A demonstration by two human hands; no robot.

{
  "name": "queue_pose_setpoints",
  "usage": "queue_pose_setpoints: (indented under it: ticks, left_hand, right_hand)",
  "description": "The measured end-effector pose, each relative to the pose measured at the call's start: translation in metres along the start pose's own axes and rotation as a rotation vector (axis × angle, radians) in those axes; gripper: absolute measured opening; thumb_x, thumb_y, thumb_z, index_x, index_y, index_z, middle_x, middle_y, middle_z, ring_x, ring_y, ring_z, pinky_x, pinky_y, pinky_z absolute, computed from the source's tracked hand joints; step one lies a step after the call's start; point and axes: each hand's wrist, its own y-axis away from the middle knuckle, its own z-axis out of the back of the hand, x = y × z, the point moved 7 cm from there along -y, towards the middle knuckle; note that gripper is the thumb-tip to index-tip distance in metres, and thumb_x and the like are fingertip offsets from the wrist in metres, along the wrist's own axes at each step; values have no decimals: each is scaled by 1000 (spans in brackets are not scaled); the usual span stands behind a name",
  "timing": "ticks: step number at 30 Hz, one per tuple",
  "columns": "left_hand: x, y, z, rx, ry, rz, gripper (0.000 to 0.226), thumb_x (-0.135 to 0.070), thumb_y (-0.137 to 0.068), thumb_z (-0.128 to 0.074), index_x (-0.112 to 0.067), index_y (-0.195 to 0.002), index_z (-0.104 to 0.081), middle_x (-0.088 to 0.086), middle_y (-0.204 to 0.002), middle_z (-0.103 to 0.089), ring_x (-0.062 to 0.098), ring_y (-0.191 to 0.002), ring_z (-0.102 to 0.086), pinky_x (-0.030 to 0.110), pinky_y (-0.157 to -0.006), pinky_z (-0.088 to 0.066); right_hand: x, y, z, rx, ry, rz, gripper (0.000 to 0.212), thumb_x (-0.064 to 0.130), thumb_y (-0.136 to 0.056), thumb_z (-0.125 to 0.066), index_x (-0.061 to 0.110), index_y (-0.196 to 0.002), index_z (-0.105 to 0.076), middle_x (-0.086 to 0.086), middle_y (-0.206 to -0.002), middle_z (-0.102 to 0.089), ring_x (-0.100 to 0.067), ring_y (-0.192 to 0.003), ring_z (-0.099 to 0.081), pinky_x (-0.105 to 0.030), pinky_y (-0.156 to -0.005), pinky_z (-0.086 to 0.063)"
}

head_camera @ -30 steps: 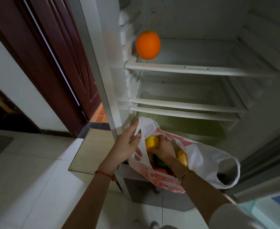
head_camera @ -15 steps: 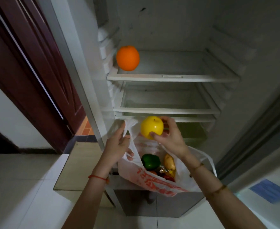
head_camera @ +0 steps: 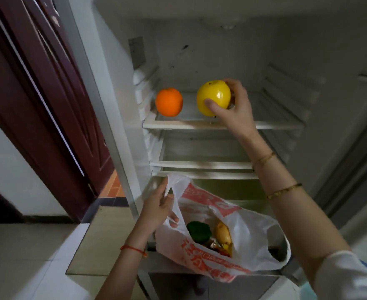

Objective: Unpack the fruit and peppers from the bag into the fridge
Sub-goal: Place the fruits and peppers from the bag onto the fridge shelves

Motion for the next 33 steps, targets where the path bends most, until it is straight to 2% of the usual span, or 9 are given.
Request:
queue_pose_setpoints:
  ticks: [3,7,11,15,18,21,24,29,33]
  left_hand:
    - [0,0,0,15,-2,6,62,-10,-102,-41,-33,-153,-15,-6,-93,-60,20,-56,-70,43,-60,-61]
    - [2,-5,1,22,-17,3,63,-9,-101,-41,-34,-152,-14,15,-139,-51,19,-55,-70,36,-53,-60]
    - [4,-10,-1,32,-2,-2,63,-11,-101,-42,-35,-152,-13,17,-148,-42,19,-54,-70,35,-51,-59]
    - [3,-11,-1,45,-10,3,64,-10,-101,-42,-35,-152,-14,18,-152,-37,19,-55,-70,30,-49,-57]
    - [2,-12,2,55,-31,-13,64,-9,-101,-42,-34,-152,-14,16,-152,-36,20,-55,-70,31,-48,-57]
    - [-1,-9,2,59,-54,-8,63,-11,-101,-43,-36,-151,-15,6,-130,-57,25,-60,-71,38,-52,-60]
    - [-5,-7,1,61,-63,3,62,-11,-101,-42,-35,-151,-15,-11,-92,-61,30,-65,-71,43,-58,-61]
    - [-8,-7,1,66,-36,7,62,-12,-101,-42,-38,-150,-15,-11,-88,-60,29,-64,-71,44,-59,-61]
    - [-8,-7,0,60,-27,9,62,-12,-101,-43,-37,-151,-15,-11,-88,-60,27,-63,-71,41,-57,-61]
  right_hand:
    - [2,-13,-9,26,50,18,81,41,-66,-82,19,-134,-43,-2,-128,-48,-17,-111,-55,-24,-87,-50]
    - [2,-23,-18,7,122,34,75,37,-67,-86,11,-125,-45,2,-114,-52,-18,-102,-56,-18,-76,-48]
    - [-9,-29,-34,84,211,37,83,44,-67,-81,23,-139,-47,-5,-126,-42,-27,-120,-48,-42,-99,-49]
    - [-14,-36,-41,96,227,6,111,40,-64,-85,22,-152,-19,-9,-139,-43,-28,-129,-41,-49,-106,-42]
    - [-18,-41,-46,97,281,-15,104,40,-66,-84,20,-148,-24,-7,-134,-49,-28,-126,-43,-44,-108,-33]
    - [-23,-45,-50,137,418,4,81,44,-69,-80,20,-137,-41,-4,-126,-55,-29,-121,-46,-35,-98,-28]
    - [-27,-51,-56,177,460,18,78,45,-72,-79,21,-139,-46,-7,-134,-47,-30,-127,-43,-42,-105,-28]
    - [-29,-51,-61,176,308,-13,113,52,-61,-83,23,-152,-22,-5,-136,-51,-27,-129,-46,-53,-108,-35]
    - [-34,-48,-60,163,200,-42,119,48,-60,-86,19,-153,-18,-8,-139,-48,-28,-128,-46,-52,-102,-46]
